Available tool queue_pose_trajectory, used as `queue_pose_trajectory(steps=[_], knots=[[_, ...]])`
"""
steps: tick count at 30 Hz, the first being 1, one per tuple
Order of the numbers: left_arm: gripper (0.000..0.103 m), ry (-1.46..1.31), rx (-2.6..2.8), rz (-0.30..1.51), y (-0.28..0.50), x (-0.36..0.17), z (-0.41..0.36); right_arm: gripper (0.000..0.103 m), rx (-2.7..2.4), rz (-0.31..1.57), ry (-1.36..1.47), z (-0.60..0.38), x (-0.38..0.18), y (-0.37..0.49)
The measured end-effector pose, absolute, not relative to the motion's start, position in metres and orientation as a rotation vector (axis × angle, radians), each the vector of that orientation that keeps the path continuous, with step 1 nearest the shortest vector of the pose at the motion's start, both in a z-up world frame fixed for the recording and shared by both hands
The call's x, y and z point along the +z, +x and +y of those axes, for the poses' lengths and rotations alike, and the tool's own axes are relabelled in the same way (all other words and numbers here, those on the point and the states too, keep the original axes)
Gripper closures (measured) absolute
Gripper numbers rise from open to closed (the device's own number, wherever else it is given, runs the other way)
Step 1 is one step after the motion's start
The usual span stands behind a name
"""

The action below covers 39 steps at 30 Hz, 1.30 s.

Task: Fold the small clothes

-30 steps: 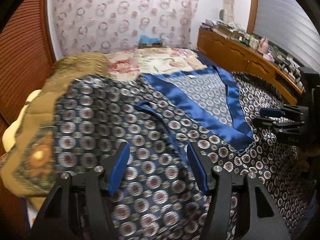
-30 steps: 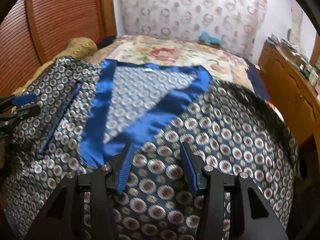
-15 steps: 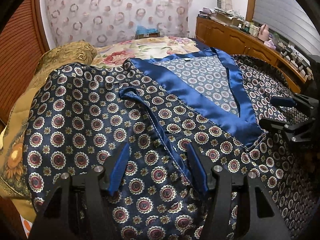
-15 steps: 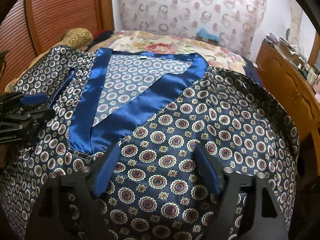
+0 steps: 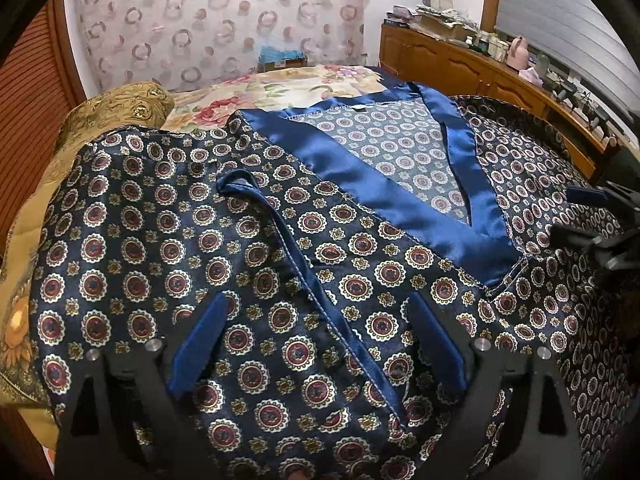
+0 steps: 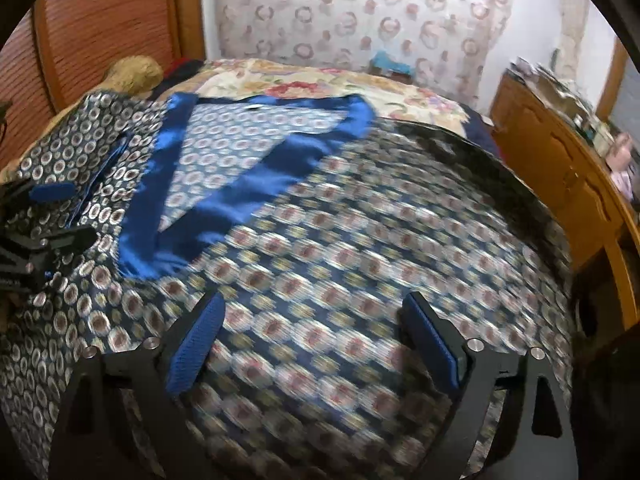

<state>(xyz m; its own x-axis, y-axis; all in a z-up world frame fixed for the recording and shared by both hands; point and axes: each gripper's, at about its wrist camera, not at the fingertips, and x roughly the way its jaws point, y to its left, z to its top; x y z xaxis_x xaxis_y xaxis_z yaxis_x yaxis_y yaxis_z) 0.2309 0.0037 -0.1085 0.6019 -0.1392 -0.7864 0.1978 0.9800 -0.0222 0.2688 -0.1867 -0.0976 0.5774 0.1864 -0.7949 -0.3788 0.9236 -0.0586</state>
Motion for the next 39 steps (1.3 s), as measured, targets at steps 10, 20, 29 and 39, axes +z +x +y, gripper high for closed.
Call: queue_pose_trajectory(steps=[10,20,29,39], knots=[[0.008,0.069,-0.191,0.907,0.233,-0.110,0.001,0.023,0.069,0.891,-0.062,-0.344,-0.072,0.255],[0.008,0.031,-0.188,0.839,0.226,-0.098,0.000,0.056,0.110,0.965,0.149,-0.399,-0.087,0.265],[0.008,0.021,-0.204,0.758,0.208,-0.071,-0.021,0.099,0.123,0.931,0.083,-0.386,-0.077,0.260],[0.008,0.029,-0.255,0.754,0.202,-0.054,-0.036,0.103,0.162,0.804,0.028,-0.370,-0.041,0.254]])
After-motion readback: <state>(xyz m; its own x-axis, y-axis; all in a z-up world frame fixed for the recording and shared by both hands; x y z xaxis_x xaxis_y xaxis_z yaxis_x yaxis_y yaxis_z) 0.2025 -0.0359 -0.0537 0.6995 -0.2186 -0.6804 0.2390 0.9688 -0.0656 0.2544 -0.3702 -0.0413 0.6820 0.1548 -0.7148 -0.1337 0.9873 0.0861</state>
